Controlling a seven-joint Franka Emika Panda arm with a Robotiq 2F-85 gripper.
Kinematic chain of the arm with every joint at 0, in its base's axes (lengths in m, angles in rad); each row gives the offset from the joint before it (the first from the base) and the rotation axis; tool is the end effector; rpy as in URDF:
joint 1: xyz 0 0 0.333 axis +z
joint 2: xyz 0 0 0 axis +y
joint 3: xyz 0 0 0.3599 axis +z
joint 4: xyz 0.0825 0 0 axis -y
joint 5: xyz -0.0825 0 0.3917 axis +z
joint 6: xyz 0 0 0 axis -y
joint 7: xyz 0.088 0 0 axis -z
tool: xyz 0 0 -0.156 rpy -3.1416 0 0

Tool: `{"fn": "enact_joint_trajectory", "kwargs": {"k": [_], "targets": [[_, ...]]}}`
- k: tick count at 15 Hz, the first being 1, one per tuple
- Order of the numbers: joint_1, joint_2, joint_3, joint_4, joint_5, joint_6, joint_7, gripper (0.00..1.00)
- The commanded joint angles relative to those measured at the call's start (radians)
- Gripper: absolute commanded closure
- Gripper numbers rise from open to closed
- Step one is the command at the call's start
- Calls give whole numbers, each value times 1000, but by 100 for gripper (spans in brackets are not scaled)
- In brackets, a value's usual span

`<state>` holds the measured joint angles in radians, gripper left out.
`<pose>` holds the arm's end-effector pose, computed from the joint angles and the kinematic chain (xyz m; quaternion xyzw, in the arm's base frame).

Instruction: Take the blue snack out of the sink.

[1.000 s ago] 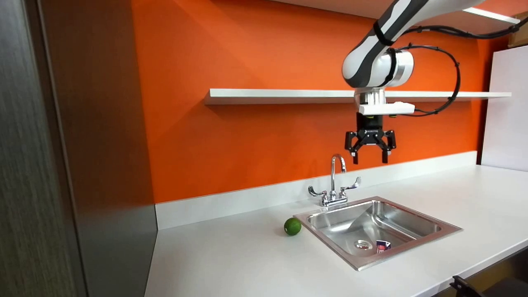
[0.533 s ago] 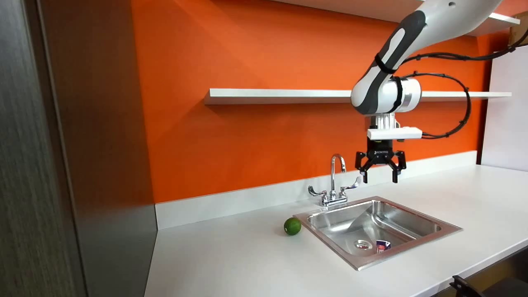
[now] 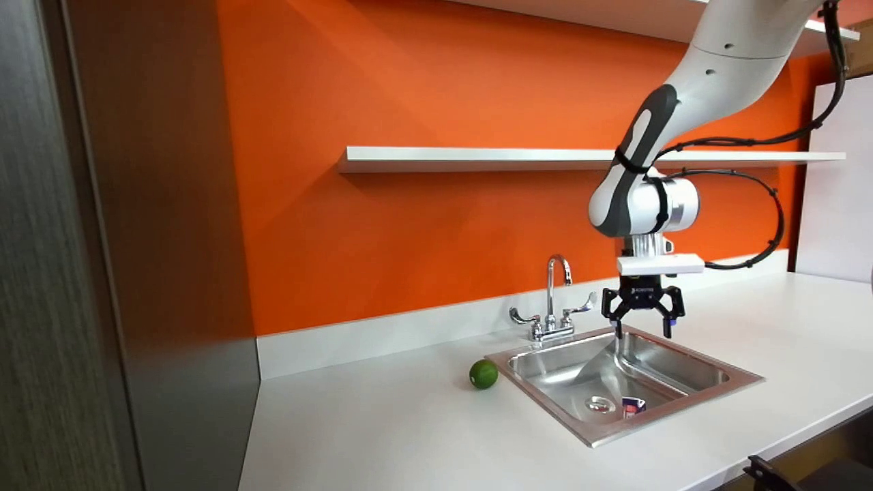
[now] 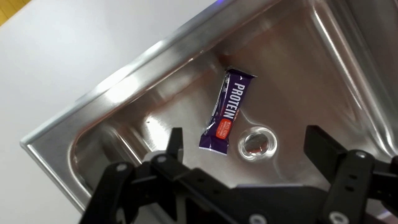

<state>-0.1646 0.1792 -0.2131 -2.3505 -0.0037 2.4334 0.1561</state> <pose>0.4741 -0.1903 0.2376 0.9640 -0.2612 -0.0481 0.0148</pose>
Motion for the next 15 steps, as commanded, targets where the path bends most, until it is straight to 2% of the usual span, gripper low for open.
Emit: {"fn": "enact_joint_trajectory", "kwargs": {"k": [1,10,12,15], "targets": [[-6,111,2,69,13,34,24,0],[4,310,-5,199,18,73,57,0],[2,286,-4,169,12,70,34,0],[3,313,-4,190,12,70,35,0]]}}
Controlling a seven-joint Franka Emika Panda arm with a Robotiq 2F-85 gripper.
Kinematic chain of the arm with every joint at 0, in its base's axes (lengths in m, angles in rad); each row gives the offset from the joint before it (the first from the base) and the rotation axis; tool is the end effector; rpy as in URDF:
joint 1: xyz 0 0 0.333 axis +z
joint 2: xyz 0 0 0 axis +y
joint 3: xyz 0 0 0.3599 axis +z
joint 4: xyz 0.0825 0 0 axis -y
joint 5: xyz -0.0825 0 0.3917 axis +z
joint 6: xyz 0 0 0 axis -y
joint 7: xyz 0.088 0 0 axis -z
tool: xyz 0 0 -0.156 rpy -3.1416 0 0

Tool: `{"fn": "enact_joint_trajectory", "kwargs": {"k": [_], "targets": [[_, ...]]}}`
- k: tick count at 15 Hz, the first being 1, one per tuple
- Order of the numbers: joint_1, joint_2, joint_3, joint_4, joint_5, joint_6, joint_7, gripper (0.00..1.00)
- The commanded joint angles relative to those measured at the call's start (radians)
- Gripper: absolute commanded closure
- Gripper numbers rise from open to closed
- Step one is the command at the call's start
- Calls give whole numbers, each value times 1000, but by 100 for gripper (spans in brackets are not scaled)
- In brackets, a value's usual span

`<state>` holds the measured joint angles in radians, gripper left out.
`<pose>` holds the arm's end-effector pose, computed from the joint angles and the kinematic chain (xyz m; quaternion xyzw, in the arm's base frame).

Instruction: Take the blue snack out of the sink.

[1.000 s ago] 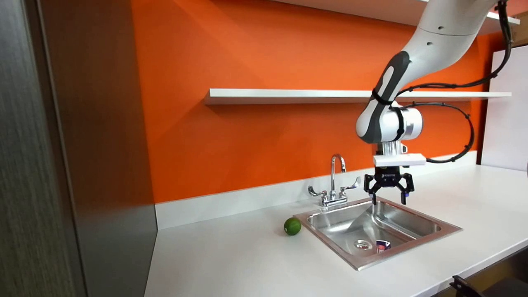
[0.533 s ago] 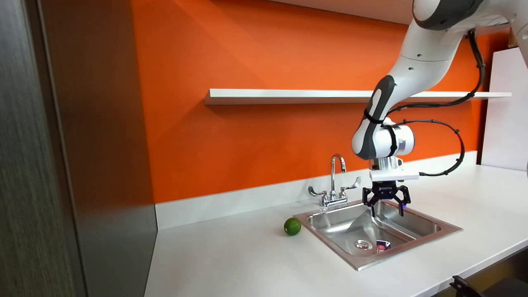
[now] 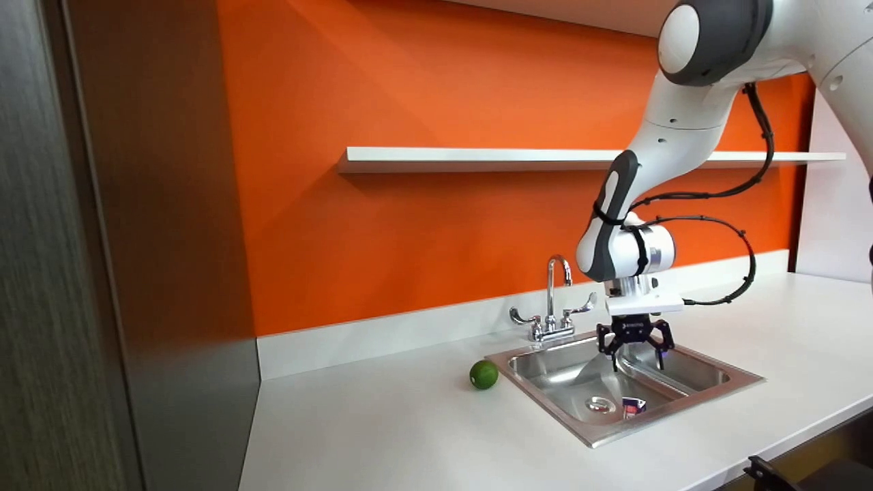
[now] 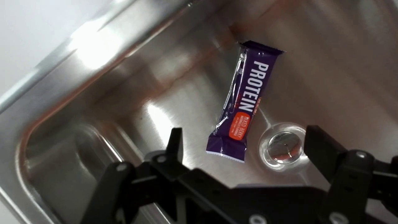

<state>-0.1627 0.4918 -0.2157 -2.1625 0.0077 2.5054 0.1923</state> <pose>0.5232 -0.2135 0.1429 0.9577 -0.2751 -0.0730 0.0427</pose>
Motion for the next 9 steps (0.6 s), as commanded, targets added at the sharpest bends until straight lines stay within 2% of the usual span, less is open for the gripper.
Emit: {"fn": "enact_joint_trajectory", "kwargs": {"k": [1,9], "targets": [[1,1,-1,3,1,-2,-1,0],[-6,23,1,21,15,9,6,0]]}}
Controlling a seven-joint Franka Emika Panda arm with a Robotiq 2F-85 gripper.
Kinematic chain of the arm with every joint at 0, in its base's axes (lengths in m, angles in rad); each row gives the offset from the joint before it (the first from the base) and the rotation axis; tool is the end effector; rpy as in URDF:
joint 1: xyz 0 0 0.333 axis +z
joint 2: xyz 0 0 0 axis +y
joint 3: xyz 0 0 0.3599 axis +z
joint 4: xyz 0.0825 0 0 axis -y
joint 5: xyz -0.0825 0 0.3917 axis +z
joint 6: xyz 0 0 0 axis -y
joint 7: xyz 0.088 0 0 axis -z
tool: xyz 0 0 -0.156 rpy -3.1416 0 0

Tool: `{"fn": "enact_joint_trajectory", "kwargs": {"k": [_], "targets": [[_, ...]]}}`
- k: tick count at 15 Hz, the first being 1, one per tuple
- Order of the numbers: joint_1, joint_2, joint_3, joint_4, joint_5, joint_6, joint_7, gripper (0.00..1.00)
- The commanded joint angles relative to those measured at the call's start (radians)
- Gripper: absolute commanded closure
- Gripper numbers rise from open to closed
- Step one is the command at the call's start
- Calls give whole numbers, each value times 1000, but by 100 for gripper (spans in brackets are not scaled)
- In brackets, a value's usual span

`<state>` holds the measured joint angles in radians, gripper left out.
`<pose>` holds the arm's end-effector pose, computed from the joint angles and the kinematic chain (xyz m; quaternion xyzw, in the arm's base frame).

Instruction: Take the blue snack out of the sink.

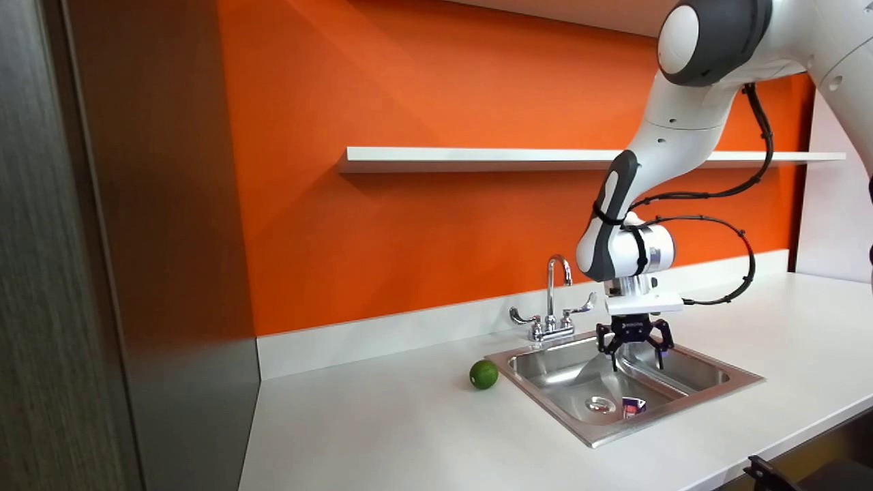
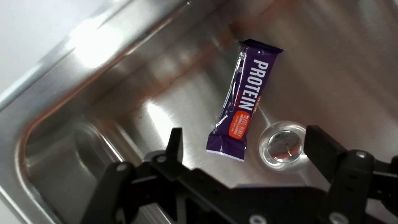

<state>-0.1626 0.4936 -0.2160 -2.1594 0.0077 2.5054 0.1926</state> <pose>0.5242 -0.2139 0.1429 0.9577 -0.2752 -0.0723 0.0430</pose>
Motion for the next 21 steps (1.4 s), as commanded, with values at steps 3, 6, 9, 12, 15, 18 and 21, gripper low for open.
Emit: {"fn": "enact_joint_trajectory", "kwargs": {"k": [3,6,9,12,15,18,21], "targets": [[-12,70,2,51,25,7,13,0],[-11,114,0,80,36,7,23,0],[2,150,-7,101,43,9,51,0],[19,169,-15,105,38,19,89,0],[34,179,-20,97,35,26,118,0],[49,193,-26,91,34,35,148,0],[61,209,-36,88,35,49,175,0]]}}
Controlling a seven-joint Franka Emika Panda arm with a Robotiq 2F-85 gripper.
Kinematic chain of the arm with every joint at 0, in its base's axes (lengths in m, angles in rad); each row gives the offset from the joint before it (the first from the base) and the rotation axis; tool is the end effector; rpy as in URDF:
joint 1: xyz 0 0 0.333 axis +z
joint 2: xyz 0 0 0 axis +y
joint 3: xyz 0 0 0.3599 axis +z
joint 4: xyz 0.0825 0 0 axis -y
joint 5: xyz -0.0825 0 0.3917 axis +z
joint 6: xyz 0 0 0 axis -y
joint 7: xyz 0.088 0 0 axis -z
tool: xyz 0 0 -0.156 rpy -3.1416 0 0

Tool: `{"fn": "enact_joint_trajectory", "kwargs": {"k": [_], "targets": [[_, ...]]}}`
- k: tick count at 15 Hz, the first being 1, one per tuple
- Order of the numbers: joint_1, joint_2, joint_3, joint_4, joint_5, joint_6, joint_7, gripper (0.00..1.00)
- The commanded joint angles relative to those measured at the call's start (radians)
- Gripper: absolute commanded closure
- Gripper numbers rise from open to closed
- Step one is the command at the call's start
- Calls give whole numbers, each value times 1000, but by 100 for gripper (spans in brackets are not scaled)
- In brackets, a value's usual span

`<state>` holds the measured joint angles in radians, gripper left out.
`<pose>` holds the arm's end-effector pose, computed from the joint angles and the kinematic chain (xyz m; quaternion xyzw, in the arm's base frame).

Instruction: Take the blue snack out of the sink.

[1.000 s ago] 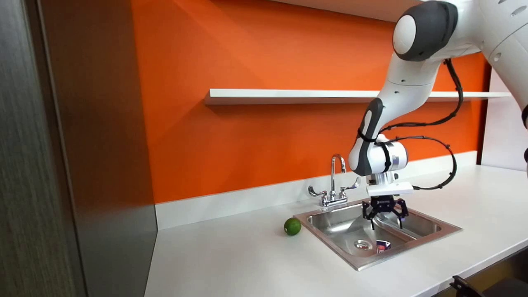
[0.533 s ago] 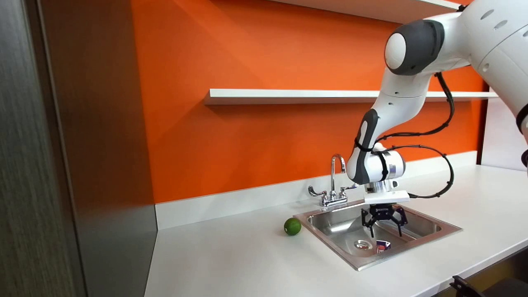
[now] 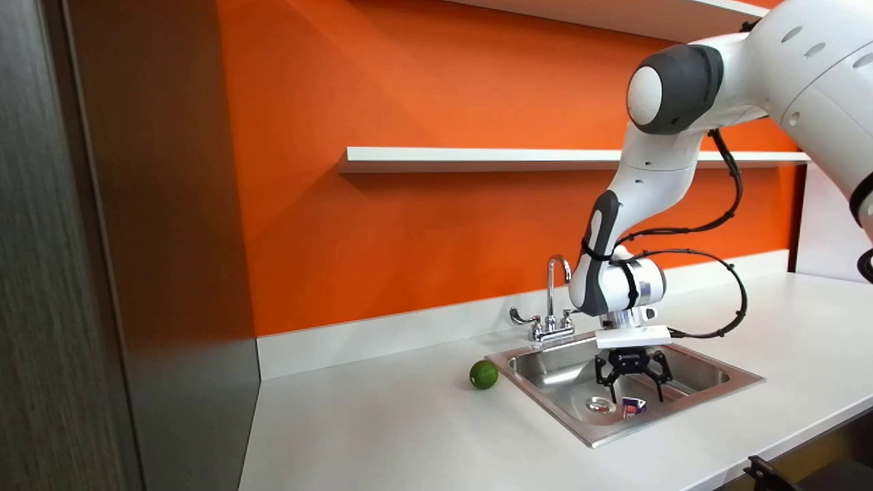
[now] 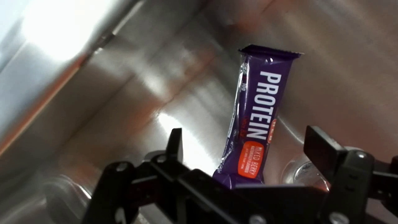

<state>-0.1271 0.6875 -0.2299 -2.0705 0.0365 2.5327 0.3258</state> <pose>0.5317 -0.2084 0.0649 0.9358 -0.3307 -0.1038 0.0643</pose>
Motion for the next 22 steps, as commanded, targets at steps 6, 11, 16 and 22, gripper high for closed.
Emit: {"fn": "enact_joint_trajectory", "kwargs": {"k": [6,11,16,22], "targets": [[49,60,-48,15,5,40,87,0],[68,85,-61,23,7,48,110,0],[72,102,-65,37,9,44,122,0],[72,130,-70,65,10,37,128,0]]}}
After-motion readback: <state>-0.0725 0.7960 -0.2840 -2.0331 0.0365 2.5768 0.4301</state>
